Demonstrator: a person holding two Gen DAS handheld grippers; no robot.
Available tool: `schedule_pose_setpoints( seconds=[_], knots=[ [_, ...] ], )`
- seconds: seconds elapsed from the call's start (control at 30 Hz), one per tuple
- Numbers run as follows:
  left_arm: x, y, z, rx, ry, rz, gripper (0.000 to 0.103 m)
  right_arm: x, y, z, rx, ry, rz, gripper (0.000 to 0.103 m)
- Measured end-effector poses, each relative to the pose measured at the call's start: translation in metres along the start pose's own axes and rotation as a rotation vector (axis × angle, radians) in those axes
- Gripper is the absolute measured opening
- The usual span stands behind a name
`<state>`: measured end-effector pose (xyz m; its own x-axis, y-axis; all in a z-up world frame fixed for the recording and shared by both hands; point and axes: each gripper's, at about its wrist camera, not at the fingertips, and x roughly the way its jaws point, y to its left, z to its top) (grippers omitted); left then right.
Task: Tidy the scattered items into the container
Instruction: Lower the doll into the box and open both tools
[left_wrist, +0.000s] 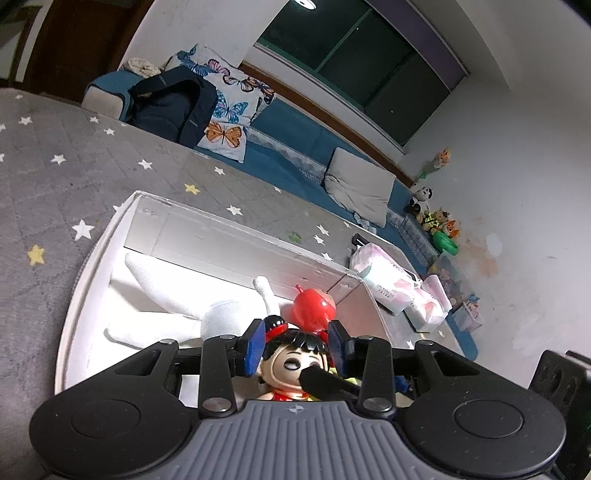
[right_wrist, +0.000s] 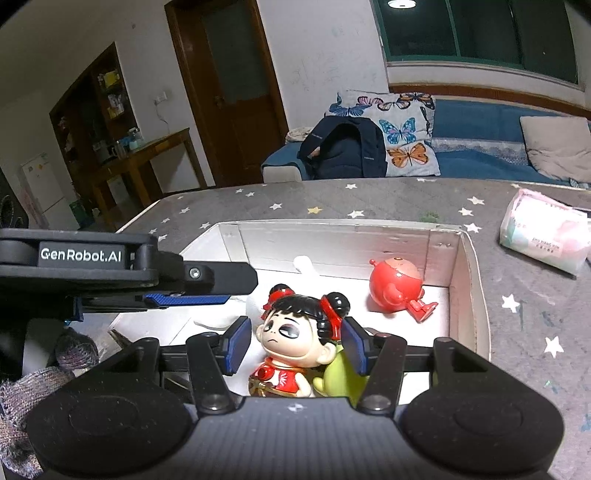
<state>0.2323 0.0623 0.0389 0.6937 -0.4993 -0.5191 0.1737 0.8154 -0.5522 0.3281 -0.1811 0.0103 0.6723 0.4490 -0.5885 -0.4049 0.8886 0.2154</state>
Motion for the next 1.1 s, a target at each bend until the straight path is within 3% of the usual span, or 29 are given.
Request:
schedule_pose_setpoints(
  seconds=[0.63,1.1],
  knots=[
    [-0.040,-0.014,-0.033,0.083,-0.025,0.134,0.040,-0.032,0.020,-0.025,-0.056,-0.030,0.003,0.068],
    [-0.065,-0.017,-0.055,0.100,-0.041,0.174,0.040,-0.057,0.050,-0.049,-0.171,-0.073,-0.017,0.073]
  ],
)
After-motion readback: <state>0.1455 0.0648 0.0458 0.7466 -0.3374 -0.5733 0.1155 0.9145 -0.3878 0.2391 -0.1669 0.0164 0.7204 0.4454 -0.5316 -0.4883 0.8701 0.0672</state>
